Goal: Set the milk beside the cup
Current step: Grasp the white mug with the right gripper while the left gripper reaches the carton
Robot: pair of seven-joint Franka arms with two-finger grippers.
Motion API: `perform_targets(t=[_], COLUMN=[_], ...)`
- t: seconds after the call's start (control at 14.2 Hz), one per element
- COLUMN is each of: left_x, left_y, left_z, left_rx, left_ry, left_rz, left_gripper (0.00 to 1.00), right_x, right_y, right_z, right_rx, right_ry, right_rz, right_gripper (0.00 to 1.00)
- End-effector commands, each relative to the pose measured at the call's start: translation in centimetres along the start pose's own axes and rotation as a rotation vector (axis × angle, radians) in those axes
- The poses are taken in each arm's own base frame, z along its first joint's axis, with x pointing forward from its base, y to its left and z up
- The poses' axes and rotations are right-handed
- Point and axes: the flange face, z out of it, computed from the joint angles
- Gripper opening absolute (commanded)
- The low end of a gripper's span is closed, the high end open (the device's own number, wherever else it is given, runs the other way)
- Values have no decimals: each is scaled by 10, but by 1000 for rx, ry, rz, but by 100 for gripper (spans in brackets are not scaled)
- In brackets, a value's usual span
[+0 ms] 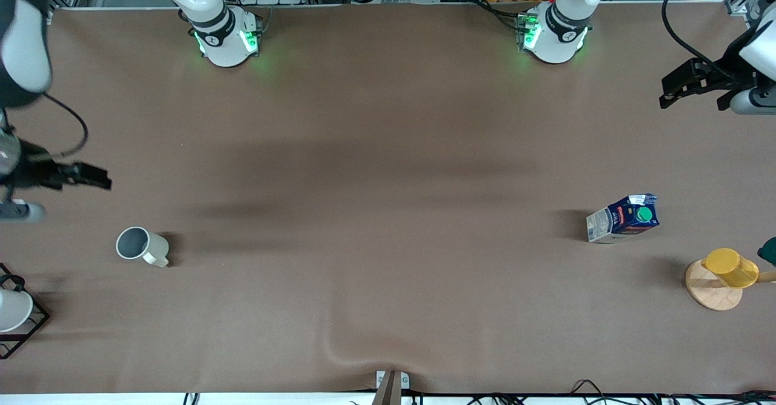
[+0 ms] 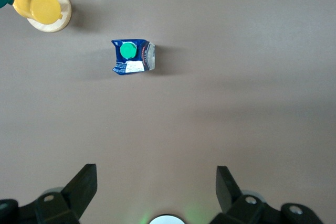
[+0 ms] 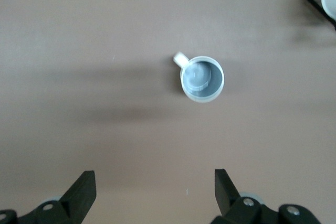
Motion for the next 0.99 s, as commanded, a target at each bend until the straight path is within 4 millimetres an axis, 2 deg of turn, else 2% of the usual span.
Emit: perform_targets(t=[0.0,0.07,0.14,0.21,0.28,0.35,0.42,0.56,0.71,0.92], left_x=[20,28,32,40,50,64,75,90,113,135], left_y=[-12,-25,-35,-41,-44,-61,-69,-79,-87,-80], left_z=[21,30,36,44,56,72,69,94,127,196], left_rx=[-34,-39,-41,-43,-48,-71,-97,-77,-59,-31], left_ry=[6,4,3,5,-8,-28,-11,-27,4,-21], left_rz=[-12,-33,-48,-57,-60,-86,-99,-82,-93,-82], left_gripper=[100,100,100,100,100,100,100,100,100,100], right_x=[36,44,49,53,58,62,67,73,74,75], right_y=[15,35,46,50,57,74,93,100,104,103], right_z=[57,76,89,104,129,146,163,177,184,198], right_rx=[10,18,38,51,46,44,34,8,0,1], right_ry=[11,24,41,40,23,39,74,109,105,85], right_rz=[2,14,-13,-87,-175,-243,-307,-415,-436,-445], right_gripper=[100,100,100,100,100,100,100,100,100,100])
